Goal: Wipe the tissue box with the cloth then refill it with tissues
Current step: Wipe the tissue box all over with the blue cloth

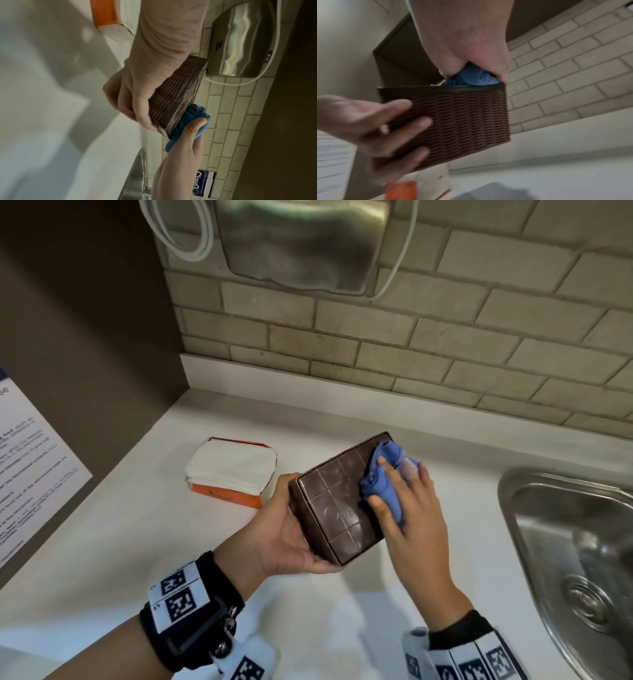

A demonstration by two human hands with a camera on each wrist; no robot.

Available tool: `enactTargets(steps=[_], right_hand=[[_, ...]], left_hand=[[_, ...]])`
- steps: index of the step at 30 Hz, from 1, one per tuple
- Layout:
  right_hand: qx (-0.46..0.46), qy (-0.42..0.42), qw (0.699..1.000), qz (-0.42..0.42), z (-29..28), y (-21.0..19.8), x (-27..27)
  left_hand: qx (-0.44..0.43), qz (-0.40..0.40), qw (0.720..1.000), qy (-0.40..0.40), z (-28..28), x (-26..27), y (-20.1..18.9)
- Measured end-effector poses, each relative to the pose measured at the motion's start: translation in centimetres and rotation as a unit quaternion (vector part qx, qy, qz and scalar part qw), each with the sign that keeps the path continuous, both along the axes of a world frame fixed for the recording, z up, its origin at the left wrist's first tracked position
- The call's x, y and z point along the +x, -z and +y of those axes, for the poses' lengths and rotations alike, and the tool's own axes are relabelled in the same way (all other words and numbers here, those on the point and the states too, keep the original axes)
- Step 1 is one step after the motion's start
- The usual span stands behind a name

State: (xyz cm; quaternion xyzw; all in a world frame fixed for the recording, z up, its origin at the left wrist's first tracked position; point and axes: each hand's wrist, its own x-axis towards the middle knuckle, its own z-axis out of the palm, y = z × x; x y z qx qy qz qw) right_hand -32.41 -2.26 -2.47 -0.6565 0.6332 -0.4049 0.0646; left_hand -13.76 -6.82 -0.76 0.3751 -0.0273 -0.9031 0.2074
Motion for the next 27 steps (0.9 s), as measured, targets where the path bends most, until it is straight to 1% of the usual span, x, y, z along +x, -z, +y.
enactTargets(steps=[3,5,7,9,10,13,14,15,17,20,21,22,23,24,25,27], right_hand=[[-0.012,-0.056,0.995,0.085,1.3,0.1,3.0],[-0.029,-0.112,0.982,0.149,1.9,0.4,4.5],[-0.032,-0.157,0.969,0.186,1.6,0.2,4.6],[-0.017,-0.157,0.97,0.185,0.5,-0.1,3.4],[-0.003,-0.136,0.977,0.165,-0.1,-0.3,2.5],[0.034,-0.035,0.998,0.051,-1.6,-0.8,0.2],[0.041,-0.011,0.999,0.031,-1.8,-0.7,0.2],[0.04,-0.004,0.999,0.035,-1.6,-0.7,0.7],[0.02,-0.035,0.996,0.08,-0.7,-0.3,2.9],[-0.016,-0.129,0.983,0.133,1.4,0.7,5.9],[-0.021,-0.158,0.976,0.146,1.8,1.0,6.1],[-0.021,-0.178,0.971,0.156,1.9,1.2,5.7],[-0.019,-0.187,0.968,0.165,1.9,1.3,4.9],[-0.013,-0.186,0.967,0.172,1.8,1.3,4.0],[-0.006,-0.174,0.97,0.172,1.7,1.3,3.1],[0.009,-0.117,0.984,0.132,1.4,1.2,1.2]], left_hand=[[-0.006,0.006,1.0,-0.001,0.3,-0.3,-0.3],[-0.025,-0.004,1.0,0.007,0.6,-0.3,-0.3],[-0.023,-0.01,1.0,0.011,0.8,-0.1,0.0],[0.003,-0.004,1.0,-0.002,0.9,0.1,0.1],[0.009,-0.007,1.0,-0.009,1.0,0.2,0.3],[0.013,-0.019,1.0,0.002,1.1,0.1,0.6],[0.016,-0.022,1.0,0.005,1.2,0.1,0.6],[0.019,-0.024,1.0,0.007,1.2,0.1,0.7],[0.012,-0.03,0.999,0.003,1.2,0.1,0.7],[0.006,-0.033,0.999,-0.022,1.5,0.2,1.0],[0.011,0.004,1.0,-0.016,1.7,0.4,1.3],[0.036,0.047,0.998,-0.009,1.9,0.5,1.1],[0.052,0.074,0.996,0.005,2.0,0.7,0.9],[0.053,0.06,0.997,0.01,2.0,0.8,1.0],[0.034,0.032,0.999,0.01,1.9,0.9,1.3],[0.011,0.004,1.0,0.009,1.7,1.0,1.3]])
